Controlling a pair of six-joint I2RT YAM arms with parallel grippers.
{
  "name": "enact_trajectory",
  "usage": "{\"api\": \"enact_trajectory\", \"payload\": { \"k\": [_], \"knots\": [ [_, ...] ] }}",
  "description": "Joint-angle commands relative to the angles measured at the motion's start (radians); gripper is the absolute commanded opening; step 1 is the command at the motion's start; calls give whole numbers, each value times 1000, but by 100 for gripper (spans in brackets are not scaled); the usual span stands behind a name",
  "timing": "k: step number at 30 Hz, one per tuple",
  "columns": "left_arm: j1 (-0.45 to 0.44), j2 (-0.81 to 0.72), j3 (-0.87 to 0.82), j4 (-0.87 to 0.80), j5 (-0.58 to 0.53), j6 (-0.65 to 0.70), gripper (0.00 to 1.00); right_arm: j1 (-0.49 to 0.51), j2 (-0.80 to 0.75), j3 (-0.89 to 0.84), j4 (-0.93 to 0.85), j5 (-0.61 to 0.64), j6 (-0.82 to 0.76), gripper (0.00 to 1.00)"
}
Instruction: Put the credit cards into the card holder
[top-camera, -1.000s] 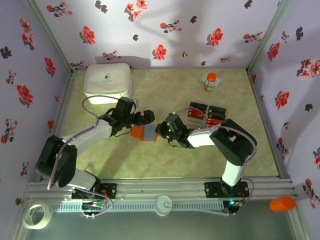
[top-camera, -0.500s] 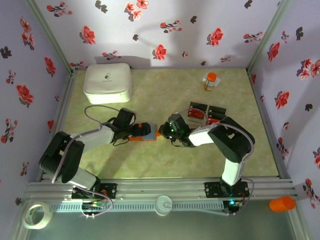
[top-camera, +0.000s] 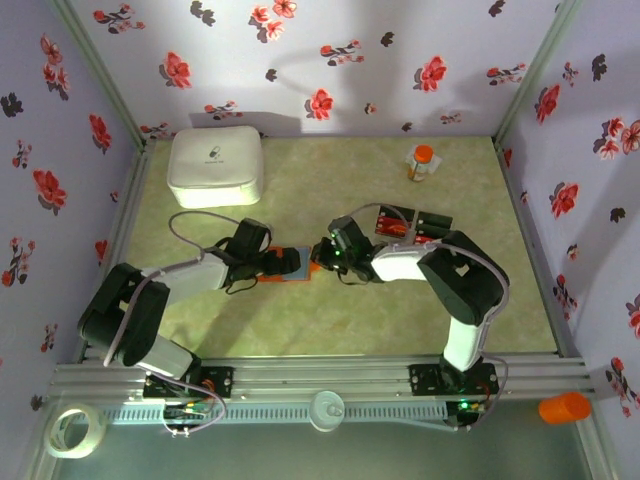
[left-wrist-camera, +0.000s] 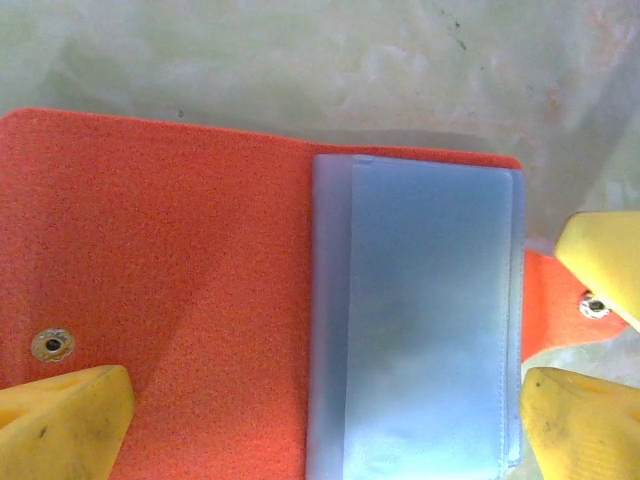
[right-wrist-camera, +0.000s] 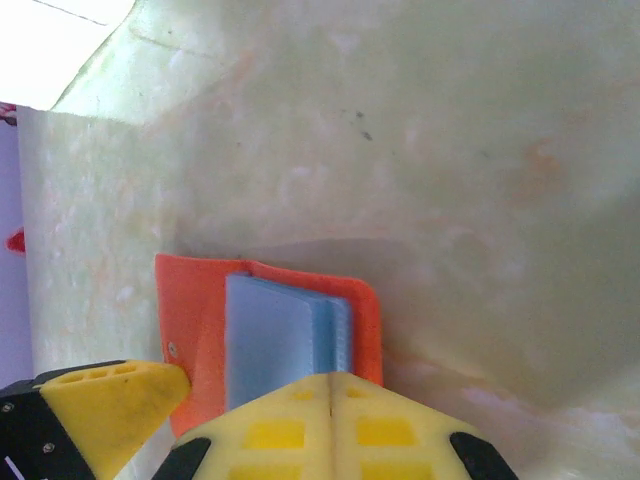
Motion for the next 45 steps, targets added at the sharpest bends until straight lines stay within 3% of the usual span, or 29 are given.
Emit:
{"api": "enact_trajectory", "payload": {
  "k": [1, 18, 31, 45],
  "knots": [
    [-6, -7, -16, -10, -30, 25, 100, -7, 8, 70, -123, -20, -90, 0],
    [-14, -26, 5, -9, -26, 4, 100, -5, 139, 209, -252, -72, -152, 0],
    [-14, -1, 96, -165, -69, 99, 100, -13, 166, 216, -302, -55, -190, 0],
    [-14, 36, 3, -59, -75, 137, 100, -19, 201, 247, -308, -109, -195, 0]
  ]
}}
